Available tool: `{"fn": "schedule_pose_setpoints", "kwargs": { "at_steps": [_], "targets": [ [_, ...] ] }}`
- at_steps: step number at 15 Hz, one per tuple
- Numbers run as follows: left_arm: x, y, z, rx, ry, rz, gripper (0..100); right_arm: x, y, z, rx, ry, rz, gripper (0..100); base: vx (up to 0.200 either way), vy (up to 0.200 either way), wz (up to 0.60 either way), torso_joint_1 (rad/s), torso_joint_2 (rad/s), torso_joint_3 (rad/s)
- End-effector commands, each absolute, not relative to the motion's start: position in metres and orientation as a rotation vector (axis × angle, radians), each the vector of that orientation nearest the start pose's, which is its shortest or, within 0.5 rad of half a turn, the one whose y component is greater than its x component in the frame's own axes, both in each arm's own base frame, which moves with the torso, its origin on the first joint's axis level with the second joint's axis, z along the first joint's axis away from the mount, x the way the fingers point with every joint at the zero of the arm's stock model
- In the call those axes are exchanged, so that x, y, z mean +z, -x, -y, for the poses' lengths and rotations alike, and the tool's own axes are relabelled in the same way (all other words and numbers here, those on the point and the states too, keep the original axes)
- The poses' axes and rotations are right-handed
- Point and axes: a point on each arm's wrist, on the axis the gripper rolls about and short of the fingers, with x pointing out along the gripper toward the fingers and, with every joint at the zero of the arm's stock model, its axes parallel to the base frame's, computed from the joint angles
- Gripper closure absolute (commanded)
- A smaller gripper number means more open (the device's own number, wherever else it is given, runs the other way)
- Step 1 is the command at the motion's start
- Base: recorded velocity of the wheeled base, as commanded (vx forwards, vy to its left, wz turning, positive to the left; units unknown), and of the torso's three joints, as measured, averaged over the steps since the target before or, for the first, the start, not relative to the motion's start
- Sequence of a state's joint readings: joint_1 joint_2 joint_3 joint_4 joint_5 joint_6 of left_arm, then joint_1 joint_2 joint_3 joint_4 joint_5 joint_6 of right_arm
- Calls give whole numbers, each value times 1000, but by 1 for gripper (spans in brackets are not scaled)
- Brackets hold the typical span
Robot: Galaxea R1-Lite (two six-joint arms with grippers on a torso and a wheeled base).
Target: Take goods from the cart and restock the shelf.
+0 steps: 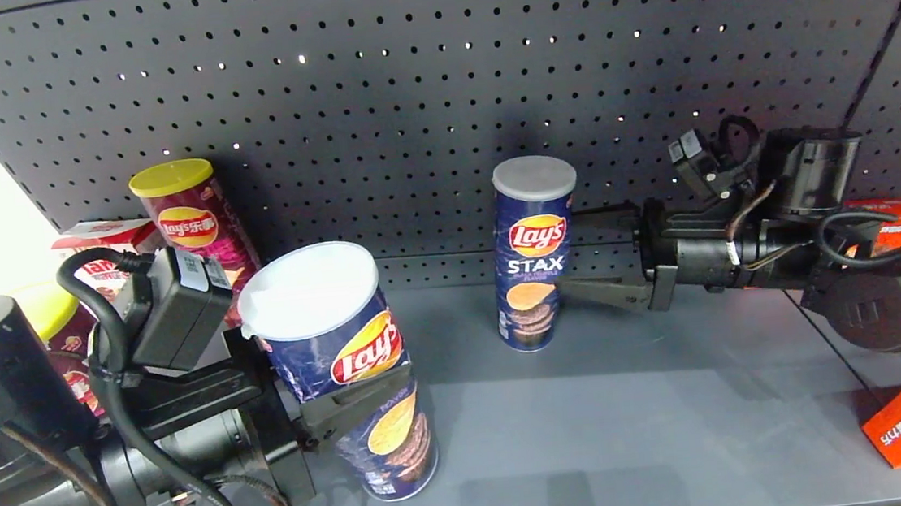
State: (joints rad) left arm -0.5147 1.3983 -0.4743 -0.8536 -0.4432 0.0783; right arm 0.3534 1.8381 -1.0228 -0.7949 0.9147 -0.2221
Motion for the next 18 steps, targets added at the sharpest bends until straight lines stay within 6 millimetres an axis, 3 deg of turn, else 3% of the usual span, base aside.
{"fn": "schedule_pose_setpoints", "kwargs": {
  "at_steps": [1, 17, 18],
  "targets": [
    [196, -184, 115, -961, -75, -33, 100, 201, -326, -145, 1284, 176, 91, 0, 0, 0, 0, 0, 0, 0],
    [197, -188, 111, -936, -74, -30, 100, 160, -357, -188, 1347, 162, 40, 0, 0, 0, 0, 0, 0, 0],
    [197, -188, 111, -934, -74, -30, 100, 161, -356, -191, 1344, 162, 49, 100, 0, 0, 0, 0, 0, 0]
  ]
}}
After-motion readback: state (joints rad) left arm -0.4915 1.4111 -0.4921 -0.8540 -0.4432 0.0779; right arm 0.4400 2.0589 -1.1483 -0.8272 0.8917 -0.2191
